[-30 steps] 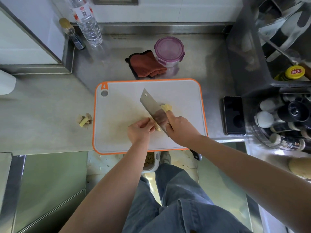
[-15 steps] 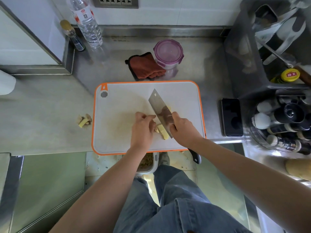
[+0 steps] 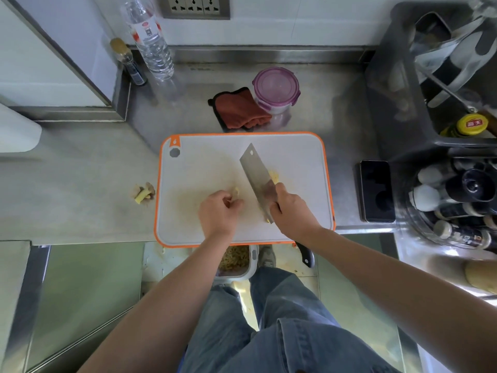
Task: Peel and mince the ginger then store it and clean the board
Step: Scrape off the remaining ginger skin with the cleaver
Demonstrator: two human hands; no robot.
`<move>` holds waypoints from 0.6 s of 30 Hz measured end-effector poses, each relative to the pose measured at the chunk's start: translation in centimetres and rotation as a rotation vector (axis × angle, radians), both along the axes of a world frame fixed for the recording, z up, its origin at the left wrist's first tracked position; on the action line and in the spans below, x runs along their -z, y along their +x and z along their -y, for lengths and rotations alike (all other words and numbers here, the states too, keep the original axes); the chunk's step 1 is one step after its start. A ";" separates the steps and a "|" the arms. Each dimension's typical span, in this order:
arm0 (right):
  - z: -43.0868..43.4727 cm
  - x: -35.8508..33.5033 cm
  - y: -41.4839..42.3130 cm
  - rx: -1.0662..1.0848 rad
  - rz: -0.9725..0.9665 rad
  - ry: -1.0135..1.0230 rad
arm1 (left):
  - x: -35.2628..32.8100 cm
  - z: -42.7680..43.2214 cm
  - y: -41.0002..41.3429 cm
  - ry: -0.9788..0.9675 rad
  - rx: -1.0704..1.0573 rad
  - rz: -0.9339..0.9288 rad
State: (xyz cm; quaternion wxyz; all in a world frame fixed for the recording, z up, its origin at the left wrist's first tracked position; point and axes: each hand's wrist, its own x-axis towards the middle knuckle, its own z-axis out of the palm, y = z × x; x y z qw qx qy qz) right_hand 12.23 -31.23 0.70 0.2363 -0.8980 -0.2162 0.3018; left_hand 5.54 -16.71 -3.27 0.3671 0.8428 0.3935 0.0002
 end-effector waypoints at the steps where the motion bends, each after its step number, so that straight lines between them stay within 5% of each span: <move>1: -0.3 0.2 -0.4 -0.024 0.006 -0.023 | -0.1 0.1 0.1 -0.062 -0.064 -0.021; 7: -1.9 0.9 -1.7 -0.110 0.055 -0.124 | -0.1 1.0 0.7 -0.235 -0.137 -0.043; 12: -2.3 0.9 -1.8 -0.149 0.033 -0.149 | -0.3 0.9 0.7 -0.615 -0.480 0.022; 18: -2.3 -0.2 0.0 -0.128 0.080 -0.103 | -0.2 0.9 1.0 -0.796 -0.601 0.074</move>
